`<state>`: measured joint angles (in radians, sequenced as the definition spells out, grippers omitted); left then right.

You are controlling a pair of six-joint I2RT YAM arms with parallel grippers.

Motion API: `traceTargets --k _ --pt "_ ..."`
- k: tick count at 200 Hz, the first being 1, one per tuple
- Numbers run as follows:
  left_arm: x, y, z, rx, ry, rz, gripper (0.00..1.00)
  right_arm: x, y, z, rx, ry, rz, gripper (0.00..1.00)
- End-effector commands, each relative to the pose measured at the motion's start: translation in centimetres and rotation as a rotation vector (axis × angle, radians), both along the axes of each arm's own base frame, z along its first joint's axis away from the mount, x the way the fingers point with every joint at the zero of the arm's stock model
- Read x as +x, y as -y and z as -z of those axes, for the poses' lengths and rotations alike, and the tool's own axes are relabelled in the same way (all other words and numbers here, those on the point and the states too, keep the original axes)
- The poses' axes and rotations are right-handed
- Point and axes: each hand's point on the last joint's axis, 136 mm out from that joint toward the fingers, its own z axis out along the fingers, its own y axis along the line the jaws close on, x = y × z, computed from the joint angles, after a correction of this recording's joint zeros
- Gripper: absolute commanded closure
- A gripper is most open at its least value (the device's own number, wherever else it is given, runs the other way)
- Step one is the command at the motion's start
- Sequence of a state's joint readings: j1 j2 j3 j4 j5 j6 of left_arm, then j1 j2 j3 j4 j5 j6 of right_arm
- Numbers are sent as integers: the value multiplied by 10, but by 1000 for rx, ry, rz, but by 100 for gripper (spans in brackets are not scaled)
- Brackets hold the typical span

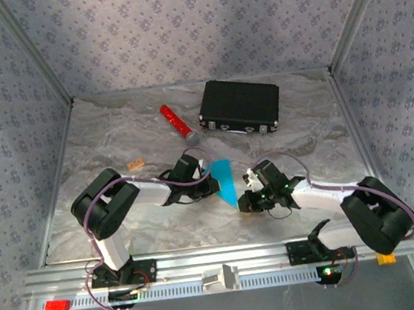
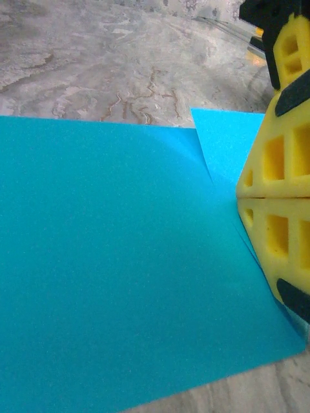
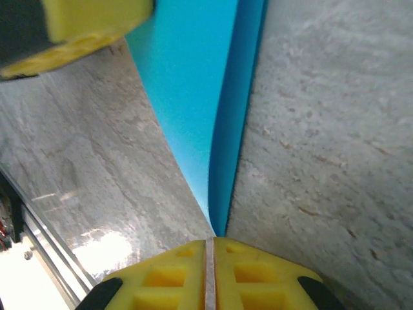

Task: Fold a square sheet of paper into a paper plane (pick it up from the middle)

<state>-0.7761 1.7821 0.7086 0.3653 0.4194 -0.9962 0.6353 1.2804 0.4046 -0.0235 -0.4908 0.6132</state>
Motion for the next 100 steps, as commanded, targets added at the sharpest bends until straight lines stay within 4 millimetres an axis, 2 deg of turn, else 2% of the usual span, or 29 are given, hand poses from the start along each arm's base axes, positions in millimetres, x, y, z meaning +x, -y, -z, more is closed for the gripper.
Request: traceTargets --k 1,41,70,100 --pt "-13 -23 37 116 -65 -49 93 12 8 -14 -28 51 44 87" --pt "-15 -16 26 65 -41 -131 93 33 16 -18 -93 86 103 80" --pt "-13 -13 6 46 20 -151 90 44 5 -20 -63 75 127 70" --pt "-10 -14 -17 57 90 -113 80 50 -5 -19 -31 50 134 65"
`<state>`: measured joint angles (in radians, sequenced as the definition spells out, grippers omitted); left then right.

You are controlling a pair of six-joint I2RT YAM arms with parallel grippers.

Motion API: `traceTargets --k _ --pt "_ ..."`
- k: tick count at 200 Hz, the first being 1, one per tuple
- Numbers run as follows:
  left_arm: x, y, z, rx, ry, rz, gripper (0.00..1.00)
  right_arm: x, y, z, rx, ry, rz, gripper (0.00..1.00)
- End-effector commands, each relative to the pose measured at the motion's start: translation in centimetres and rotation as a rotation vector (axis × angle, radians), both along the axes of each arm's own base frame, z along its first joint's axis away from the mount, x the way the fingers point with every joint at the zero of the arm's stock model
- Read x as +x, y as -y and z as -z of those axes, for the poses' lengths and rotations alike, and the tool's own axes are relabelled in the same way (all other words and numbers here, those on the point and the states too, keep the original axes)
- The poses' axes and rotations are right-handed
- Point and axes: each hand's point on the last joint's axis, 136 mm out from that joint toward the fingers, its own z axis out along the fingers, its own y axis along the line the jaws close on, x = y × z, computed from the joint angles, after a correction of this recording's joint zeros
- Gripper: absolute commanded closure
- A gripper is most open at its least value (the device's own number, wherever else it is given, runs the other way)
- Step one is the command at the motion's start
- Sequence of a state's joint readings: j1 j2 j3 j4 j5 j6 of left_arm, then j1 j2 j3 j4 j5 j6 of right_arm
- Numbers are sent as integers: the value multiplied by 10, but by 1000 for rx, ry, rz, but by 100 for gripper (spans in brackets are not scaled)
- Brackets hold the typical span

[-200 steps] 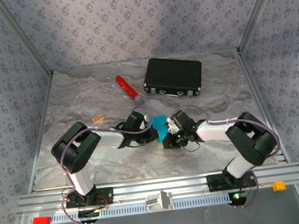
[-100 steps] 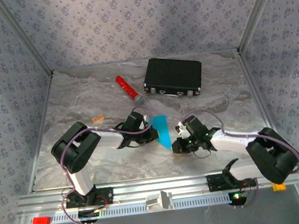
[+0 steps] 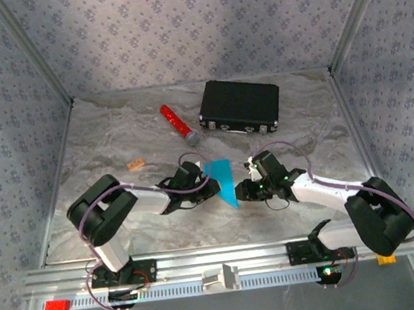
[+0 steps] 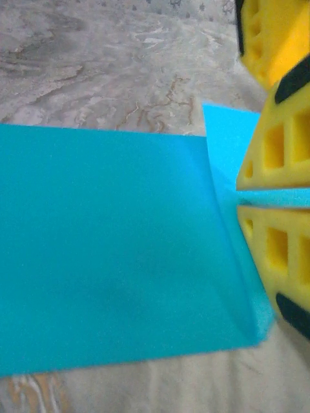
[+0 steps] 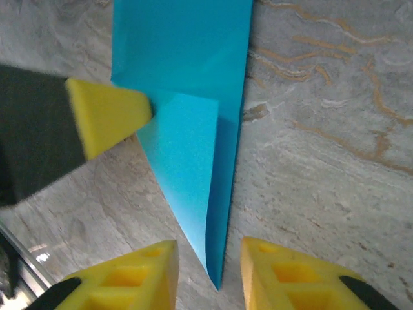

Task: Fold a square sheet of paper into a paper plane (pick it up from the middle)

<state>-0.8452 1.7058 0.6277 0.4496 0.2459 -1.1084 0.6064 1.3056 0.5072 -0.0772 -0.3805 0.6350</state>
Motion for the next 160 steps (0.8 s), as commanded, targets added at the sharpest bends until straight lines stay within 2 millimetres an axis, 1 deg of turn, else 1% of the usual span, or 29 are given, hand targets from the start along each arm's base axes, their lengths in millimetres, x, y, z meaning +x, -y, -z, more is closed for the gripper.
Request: traceTargets --k 1,11,26,56,93,120,134,148,160 --pt "-7 -11 -8 63 30 17 80 12 -10 -4 28 -6 27 65" --pt "-6 -13 -15 76 55 29 75 15 -13 -5 38 -4 29 65" --pt "-4 -19 -20 87 74 39 71 21 -18 -6 51 -2 35 64" --pt "3 -35 -21 72 62 29 69 31 -24 -5 47 1 39 65" --pt "10 -48 -23 51 50 23 67 37 -27 -4 41 -1 29 74" --pt "12 -51 -23 28 41 14 64 37 -27 -2 46 -4 18 83" --pt "13 -50 -25 8 33 18 63 37 -27 -5 54 4 7 85" --pt "15 -48 -27 -13 29 25 60 36 -26 -7 61 13 -6 87" --pt "16 -47 -27 -26 19 31 58 35 -25 -9 71 7 -10 88"
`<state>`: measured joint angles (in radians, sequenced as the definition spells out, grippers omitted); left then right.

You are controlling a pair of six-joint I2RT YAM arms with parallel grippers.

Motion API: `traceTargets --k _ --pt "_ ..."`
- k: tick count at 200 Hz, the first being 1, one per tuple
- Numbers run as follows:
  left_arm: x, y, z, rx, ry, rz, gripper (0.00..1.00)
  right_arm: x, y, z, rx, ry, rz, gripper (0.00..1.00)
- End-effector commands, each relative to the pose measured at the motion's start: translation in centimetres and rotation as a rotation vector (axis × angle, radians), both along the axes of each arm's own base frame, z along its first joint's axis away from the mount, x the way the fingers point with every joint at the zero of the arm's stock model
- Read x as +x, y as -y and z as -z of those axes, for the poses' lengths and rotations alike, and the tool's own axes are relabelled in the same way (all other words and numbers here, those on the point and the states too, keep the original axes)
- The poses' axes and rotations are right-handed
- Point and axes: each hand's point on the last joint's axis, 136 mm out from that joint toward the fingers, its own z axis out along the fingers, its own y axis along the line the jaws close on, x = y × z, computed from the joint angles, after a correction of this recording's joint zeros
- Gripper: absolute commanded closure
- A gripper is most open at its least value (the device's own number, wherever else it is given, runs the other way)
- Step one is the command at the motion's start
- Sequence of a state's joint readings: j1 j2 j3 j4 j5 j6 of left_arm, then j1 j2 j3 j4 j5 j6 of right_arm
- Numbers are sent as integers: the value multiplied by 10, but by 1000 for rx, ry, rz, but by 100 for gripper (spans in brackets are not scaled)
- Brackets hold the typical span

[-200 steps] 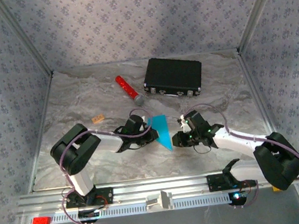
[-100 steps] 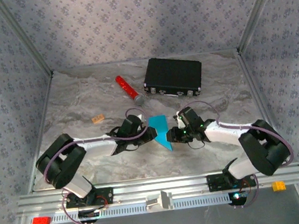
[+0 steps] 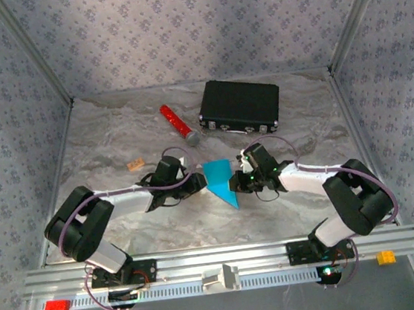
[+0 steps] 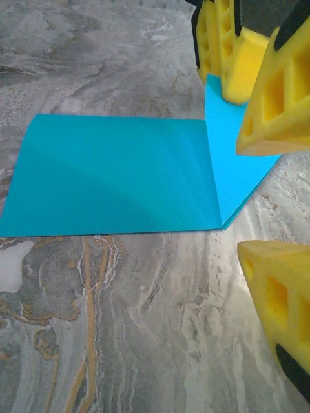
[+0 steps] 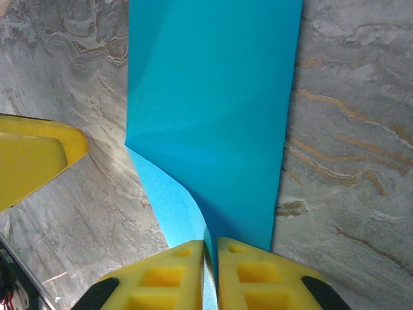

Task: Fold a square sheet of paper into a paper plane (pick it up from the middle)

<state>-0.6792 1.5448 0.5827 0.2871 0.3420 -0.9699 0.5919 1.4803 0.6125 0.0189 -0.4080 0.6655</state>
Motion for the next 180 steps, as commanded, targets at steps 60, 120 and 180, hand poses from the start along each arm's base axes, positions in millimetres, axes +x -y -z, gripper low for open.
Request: traceTargets --k 60,120,180 --pt "11 24 -19 -138 -11 72 50 2 2 -15 76 34 -92 89" --pt "22 34 -12 -159 -33 65 49 2 6 -15 78 33 -86 89" --pt "29 38 -6 -181 -41 46 55 1 9 -13 76 28 -73 89"
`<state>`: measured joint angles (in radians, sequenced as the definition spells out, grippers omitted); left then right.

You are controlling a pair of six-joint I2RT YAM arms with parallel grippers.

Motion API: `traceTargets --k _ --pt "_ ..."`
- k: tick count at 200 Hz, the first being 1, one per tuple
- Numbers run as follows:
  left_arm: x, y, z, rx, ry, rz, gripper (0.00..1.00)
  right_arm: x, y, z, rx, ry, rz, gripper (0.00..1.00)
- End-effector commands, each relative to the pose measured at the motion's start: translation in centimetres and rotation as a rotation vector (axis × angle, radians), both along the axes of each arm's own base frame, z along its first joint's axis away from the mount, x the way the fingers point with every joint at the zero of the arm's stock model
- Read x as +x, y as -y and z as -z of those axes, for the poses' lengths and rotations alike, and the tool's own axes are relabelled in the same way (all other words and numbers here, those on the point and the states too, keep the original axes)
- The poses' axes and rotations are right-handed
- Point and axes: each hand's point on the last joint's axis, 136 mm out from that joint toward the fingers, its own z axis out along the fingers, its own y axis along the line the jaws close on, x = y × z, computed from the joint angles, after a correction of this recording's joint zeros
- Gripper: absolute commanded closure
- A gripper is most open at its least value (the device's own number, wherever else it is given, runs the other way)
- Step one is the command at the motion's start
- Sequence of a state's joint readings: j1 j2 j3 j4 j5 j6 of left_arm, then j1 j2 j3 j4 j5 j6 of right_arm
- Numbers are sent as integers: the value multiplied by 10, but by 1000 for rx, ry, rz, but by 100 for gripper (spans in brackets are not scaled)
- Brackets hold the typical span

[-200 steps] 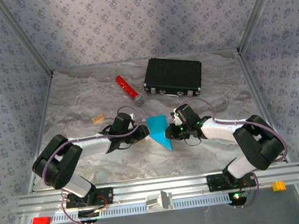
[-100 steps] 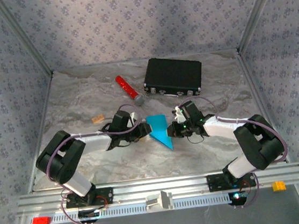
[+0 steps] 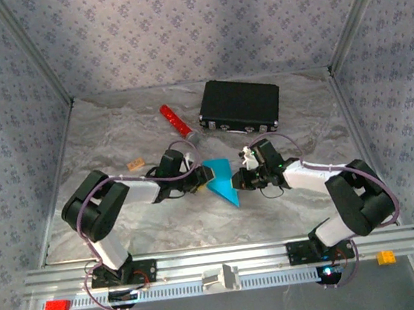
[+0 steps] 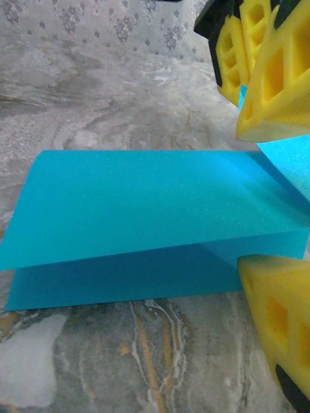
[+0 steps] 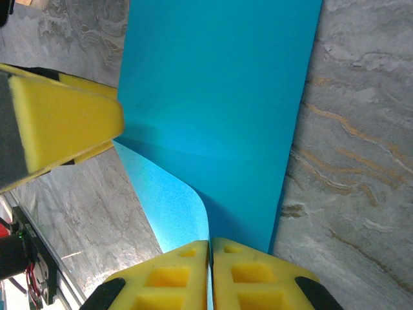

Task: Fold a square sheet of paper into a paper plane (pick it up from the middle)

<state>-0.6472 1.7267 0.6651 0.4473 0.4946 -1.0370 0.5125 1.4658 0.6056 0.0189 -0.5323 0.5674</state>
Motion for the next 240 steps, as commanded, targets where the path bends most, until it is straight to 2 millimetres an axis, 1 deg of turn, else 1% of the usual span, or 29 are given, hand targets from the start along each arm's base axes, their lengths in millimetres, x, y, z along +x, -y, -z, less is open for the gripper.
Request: traceTargets --k 1,21,46,66,81,119,133,152,172,200,227,240 --pt "9 8 -9 -44 24 2 55 -2 2 -3 8 10 -7 89" --pt "16 5 -8 -51 28 -19 64 -2 3 -1 1 9 -2 89" --pt "21 3 -3 -65 20 -44 79 -1 5 -1 -12 7 9 86" --pt "21 1 0 -80 15 -68 88 1 8 -3 -30 19 23 80" --pt "21 -2 0 -83 18 -96 92 2 14 -5 -60 39 43 73" --pt "19 -13 -4 -41 48 -161 98 5 31 -11 -128 97 102 62" --pt "16 -15 -5 -16 62 -180 99 6 36 -15 -147 122 124 60" --pt "12 -16 -7 11 80 -205 100 8 43 -19 -170 162 155 55" --pt "7 -18 -8 33 91 -242 100 8 46 -26 -172 204 169 53" --pt "2 -25 -5 67 92 -292 100 7 42 -35 -185 266 148 53" --pt "1 -26 -11 73 109 -299 100 -1 27 -42 -203 399 68 53" --pt "1 -27 -15 75 120 -292 96 -3 22 -43 -230 473 50 53"
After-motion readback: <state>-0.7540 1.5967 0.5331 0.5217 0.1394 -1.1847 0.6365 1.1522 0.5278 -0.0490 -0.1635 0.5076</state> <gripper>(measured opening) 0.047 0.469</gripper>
